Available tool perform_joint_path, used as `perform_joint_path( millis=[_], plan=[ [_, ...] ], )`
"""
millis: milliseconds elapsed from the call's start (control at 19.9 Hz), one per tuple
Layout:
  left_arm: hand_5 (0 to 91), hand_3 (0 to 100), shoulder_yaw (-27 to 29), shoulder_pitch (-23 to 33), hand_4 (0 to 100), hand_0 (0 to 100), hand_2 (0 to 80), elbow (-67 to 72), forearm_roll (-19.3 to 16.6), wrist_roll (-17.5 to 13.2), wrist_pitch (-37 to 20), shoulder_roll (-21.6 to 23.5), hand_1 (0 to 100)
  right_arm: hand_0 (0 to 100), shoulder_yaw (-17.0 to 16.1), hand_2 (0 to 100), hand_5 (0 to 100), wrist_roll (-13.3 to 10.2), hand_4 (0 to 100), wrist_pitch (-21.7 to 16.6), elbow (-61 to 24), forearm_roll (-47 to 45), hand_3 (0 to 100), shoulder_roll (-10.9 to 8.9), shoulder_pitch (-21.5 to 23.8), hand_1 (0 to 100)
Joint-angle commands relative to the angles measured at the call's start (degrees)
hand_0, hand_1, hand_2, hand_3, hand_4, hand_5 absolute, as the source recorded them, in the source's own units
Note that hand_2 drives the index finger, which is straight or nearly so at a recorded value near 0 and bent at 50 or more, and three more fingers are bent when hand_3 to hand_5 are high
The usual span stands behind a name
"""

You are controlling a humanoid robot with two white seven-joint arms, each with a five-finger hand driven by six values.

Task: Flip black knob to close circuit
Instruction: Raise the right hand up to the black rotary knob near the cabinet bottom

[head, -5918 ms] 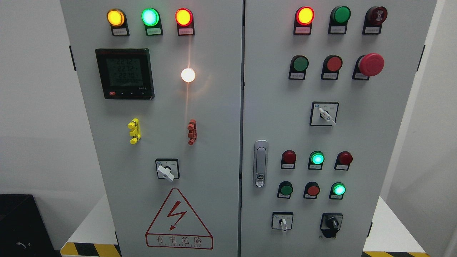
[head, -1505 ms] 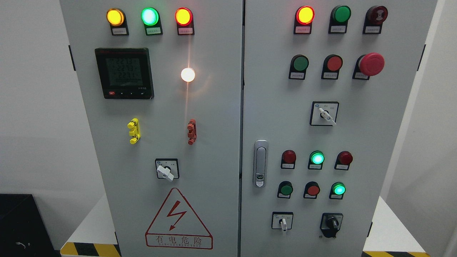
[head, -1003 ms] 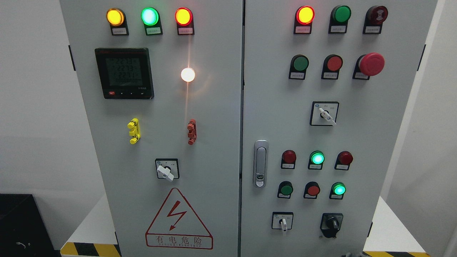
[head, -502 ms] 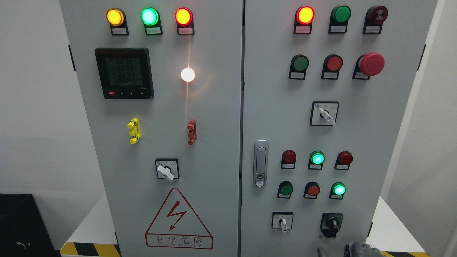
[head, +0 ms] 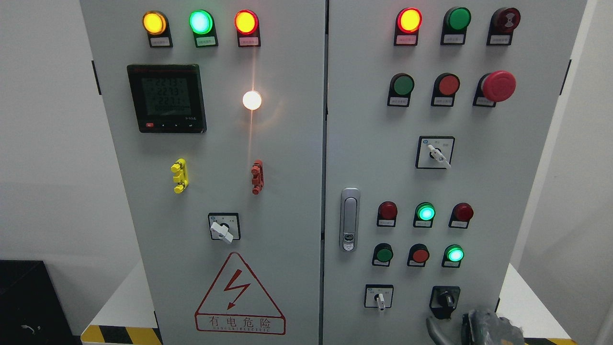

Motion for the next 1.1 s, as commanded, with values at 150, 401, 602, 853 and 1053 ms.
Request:
perform_joint_path(
  millis=[150, 401, 602, 853, 1053],
  plan=[
    [0.0, 0, -0.1, 0.0, 0, 12, 0.0, 0.0, 0.0, 0.1, 0.0, 0.0, 56, 0, -0.1, 92, 99, 0.2, 100, 1.0, -1.3, 0.4, 100, -0.08, -0.7, 0],
    [0.0, 0, 0.0, 0.0, 0, 12, 0.0, 0.0, 0.0, 0.0, 0.0, 0.0, 56, 0, 0.0, 92, 99, 0.3, 100, 1.1, -1.4, 0.5, 100, -0.08, -0.9, 0],
    [0.0, 0, 0.0, 0.0, 0, 12, 0.0, 0.0, 0.1, 0.0, 0.0, 0.0, 56, 0, -0.1, 92, 99, 0.3, 100, 1.1, -1.0, 2.2, 100, -0.08, -0.9, 0],
    [0.0, 0, 0.0, 0.0, 0, 12, 0.0, 0.0, 0.0, 0.1, 0.0, 0.0, 56, 0, -0.1, 92, 99, 0.2, 100, 1.1, -0.9, 2.5, 100, -0.08, -0.9, 0],
    [0.0, 0, 0.0, 0.0, 0, 12, 0.0, 0.0, 0.0, 0.1, 0.0, 0.0, 56, 0, -0.3, 92, 99, 0.1, 100, 1.1, -0.5, 2.5, 100, -0.08, -0.8, 0]
  ],
)
